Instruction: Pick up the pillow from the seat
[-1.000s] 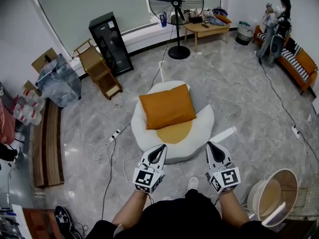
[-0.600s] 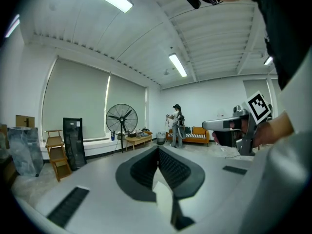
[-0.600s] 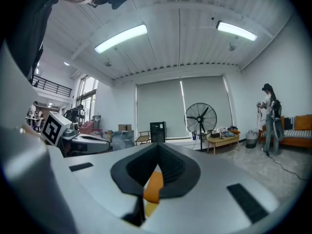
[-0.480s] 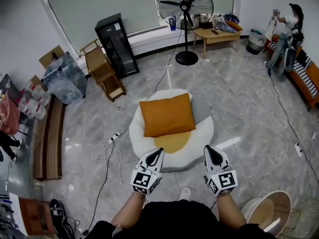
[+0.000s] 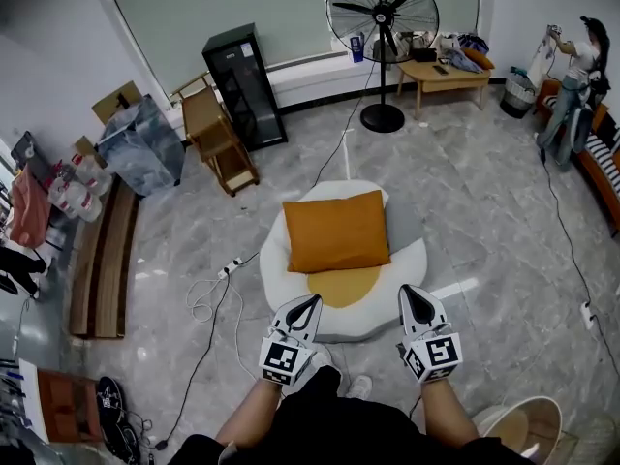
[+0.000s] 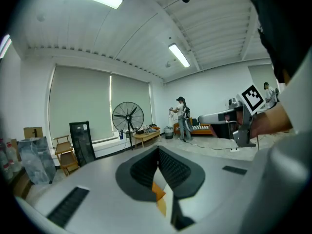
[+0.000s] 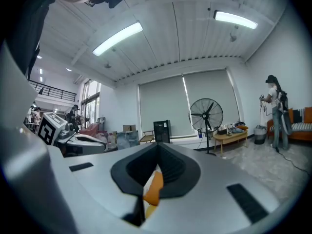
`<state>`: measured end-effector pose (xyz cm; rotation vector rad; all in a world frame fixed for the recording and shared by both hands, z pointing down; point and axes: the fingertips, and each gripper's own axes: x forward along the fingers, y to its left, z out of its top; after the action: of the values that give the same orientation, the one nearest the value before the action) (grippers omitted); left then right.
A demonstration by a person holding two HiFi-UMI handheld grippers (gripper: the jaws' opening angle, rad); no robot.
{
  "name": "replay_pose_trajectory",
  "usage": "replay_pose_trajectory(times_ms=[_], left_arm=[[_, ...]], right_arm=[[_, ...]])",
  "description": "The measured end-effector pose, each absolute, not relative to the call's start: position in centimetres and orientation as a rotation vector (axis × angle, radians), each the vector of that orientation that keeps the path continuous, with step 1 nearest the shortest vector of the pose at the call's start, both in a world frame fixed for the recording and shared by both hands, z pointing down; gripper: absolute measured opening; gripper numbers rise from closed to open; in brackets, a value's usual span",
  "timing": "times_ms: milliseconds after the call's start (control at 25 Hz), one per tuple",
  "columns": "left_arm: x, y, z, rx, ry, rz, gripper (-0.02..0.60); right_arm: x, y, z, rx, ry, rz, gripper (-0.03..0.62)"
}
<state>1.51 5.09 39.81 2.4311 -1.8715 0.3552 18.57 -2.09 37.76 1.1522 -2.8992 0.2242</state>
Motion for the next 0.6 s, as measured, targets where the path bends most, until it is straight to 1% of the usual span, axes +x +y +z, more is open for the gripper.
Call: replay_pose_trajectory(times_ms=[280,600], left_arm=[[-3.6,2.4,41.6,2.356,-1.900,0.283,0.011],[-10.2,-2.3,41.4,2.299,-1.928,0.229,0.012]], right_arm=[[14.0,-5.5,38.4,1.113,-2.892,0.201,0.006],[7.7,-10.6,37.9,1.049,-2.878,0.170,0.006]])
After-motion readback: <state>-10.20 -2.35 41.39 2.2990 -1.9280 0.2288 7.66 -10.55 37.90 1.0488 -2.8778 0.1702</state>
